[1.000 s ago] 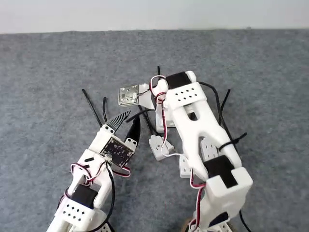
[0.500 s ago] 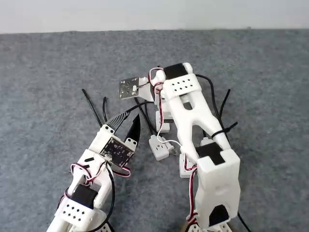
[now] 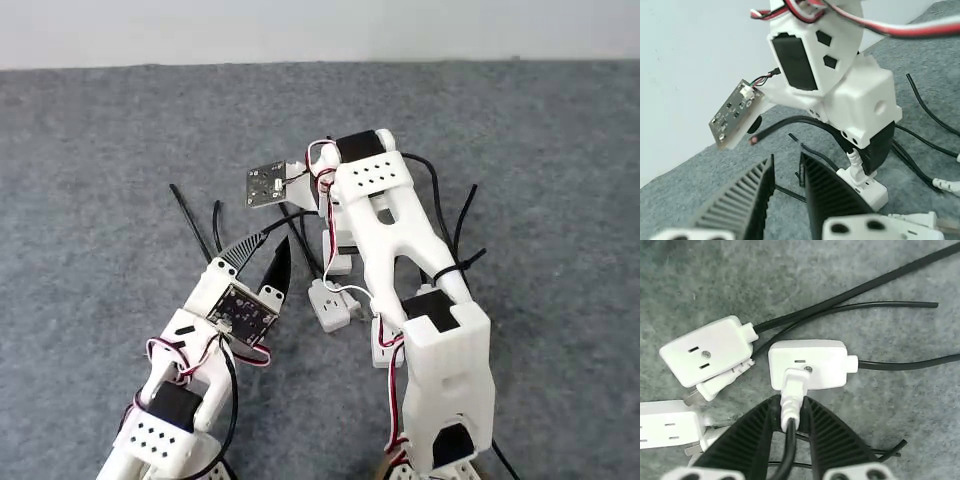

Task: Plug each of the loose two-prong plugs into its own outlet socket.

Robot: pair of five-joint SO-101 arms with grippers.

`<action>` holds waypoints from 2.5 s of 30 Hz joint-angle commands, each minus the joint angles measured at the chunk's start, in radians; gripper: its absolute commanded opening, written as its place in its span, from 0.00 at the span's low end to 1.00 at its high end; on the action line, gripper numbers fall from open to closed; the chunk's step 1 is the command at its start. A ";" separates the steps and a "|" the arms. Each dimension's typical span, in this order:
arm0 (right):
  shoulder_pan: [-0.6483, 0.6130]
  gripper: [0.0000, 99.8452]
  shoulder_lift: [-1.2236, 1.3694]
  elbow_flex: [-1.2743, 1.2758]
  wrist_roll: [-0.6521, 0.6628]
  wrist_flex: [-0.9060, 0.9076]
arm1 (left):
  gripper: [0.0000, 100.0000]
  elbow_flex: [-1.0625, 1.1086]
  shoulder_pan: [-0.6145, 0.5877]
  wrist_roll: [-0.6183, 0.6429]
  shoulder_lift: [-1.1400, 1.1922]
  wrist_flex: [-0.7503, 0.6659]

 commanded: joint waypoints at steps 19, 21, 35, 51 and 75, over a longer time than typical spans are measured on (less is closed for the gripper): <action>-0.042 0.01 -0.004 -0.086 -0.005 0.008 | 0.09 -0.035 0.002 0.012 0.003 0.002; -0.039 0.01 -0.004 -0.086 -0.006 0.008 | 0.09 -0.035 0.002 0.012 0.003 0.002; -0.007 0.01 -0.002 -0.084 0.014 0.058 | 0.09 -0.035 0.000 0.012 0.003 0.002; -0.010 0.01 0.085 -0.092 0.015 -0.008 | 0.09 -0.035 0.000 0.012 0.003 0.002; -0.007 0.01 0.236 -0.106 0.011 -0.001 | 0.09 -0.035 0.000 0.012 0.003 0.002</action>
